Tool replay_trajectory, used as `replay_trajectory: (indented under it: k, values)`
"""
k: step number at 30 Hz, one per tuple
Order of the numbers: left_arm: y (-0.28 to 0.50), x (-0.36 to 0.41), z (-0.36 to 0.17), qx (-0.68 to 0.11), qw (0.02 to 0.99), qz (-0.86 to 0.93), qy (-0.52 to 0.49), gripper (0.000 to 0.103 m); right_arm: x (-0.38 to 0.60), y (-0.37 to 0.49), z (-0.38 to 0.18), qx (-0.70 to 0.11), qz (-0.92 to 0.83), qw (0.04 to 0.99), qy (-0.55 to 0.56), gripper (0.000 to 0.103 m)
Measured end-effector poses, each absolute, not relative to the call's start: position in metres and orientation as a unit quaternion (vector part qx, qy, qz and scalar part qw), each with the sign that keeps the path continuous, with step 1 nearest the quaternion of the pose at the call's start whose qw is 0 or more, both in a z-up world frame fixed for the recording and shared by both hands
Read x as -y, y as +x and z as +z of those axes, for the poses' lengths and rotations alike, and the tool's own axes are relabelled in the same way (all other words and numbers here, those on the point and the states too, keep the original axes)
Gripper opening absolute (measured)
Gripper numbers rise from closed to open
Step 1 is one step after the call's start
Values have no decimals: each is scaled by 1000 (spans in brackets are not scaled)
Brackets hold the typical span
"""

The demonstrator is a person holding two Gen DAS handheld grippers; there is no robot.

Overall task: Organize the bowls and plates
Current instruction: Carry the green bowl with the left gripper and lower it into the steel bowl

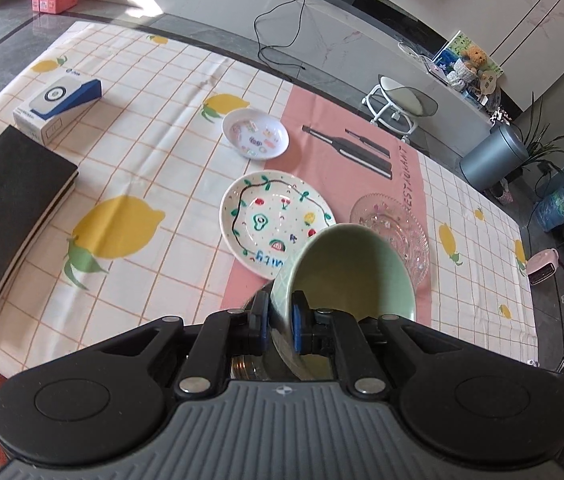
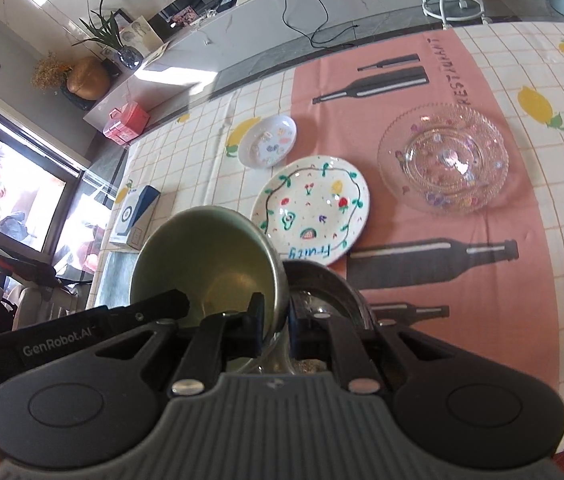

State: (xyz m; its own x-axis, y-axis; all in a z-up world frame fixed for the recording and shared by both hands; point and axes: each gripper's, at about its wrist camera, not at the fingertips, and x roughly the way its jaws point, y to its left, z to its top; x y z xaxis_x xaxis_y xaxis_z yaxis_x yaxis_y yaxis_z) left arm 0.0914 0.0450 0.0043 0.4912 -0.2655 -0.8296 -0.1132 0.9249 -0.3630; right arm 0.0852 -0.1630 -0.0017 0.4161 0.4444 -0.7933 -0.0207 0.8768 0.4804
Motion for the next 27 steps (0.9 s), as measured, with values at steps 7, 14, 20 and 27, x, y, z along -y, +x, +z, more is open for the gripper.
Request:
replay_trajectory:
  k: [7,14,20,27]
  values:
    - [71,-31,-17,-518,836,-56,-171,13,173,70,-25,-538,121,809,202,9]
    - [63,-21,-29,-526,836,-39,-155,12,175,64,-37,-542,110,811,192,9]
    - [67,-21,-31,-536,831,-33,-144,14,163,69,-41,-543,113,819,146,7]
    - [69,-26,-30,-540,827,-38,-152,14,150,81,-37,-543,107,830,74,8]
